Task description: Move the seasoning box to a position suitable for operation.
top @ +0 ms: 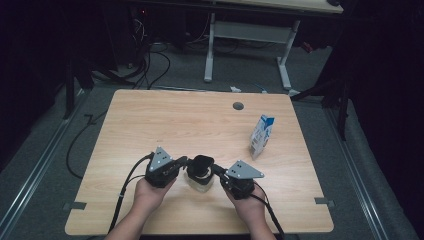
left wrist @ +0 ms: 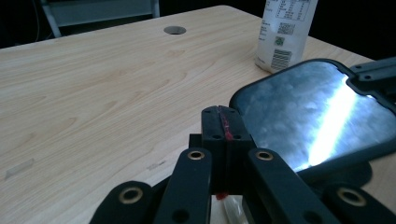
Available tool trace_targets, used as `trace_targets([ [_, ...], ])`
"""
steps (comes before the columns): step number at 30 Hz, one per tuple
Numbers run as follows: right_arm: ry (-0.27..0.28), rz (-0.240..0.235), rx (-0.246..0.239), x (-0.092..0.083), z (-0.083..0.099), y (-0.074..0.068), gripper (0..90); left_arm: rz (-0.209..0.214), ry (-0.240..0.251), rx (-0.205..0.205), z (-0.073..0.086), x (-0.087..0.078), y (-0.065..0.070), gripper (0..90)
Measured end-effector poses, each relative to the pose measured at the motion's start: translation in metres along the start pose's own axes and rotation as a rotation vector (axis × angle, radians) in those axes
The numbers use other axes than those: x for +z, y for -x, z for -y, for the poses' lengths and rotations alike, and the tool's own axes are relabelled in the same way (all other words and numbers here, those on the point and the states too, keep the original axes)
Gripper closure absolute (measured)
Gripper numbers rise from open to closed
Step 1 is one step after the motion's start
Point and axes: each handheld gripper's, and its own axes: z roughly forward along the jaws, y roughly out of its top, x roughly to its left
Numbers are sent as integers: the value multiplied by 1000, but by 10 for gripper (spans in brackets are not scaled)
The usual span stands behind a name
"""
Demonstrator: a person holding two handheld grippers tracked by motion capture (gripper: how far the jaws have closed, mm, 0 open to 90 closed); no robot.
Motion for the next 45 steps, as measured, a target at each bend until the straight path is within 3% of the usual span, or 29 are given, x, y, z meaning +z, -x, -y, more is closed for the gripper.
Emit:
trace_targets([
  [5, 7, -3, -4, 0, -3, -1, 899, 6, -8, -29, 17, -15, 2, 900],
  [11, 21, -4, 3, -1, -5, -1, 899, 33, -18, -28, 27, -21, 14, 900],
  [18, 28, -7, 3, -1, -6, -1, 899, 87, 0, -21, 24, -19, 35, 900],
  [24, 30, -16, 1, -1, -6, -3, 899, 107, -2, -17, 18, -11, 45, 900],
  [30, 34, -17, 1, -1, -6, -2, 899, 110, 1, -8, 13, -7, 49, 900],
  [45, -16, -36, 8, 3, 4, -7, 899, 118, 9, 6, 10, -3, 51, 900],
])
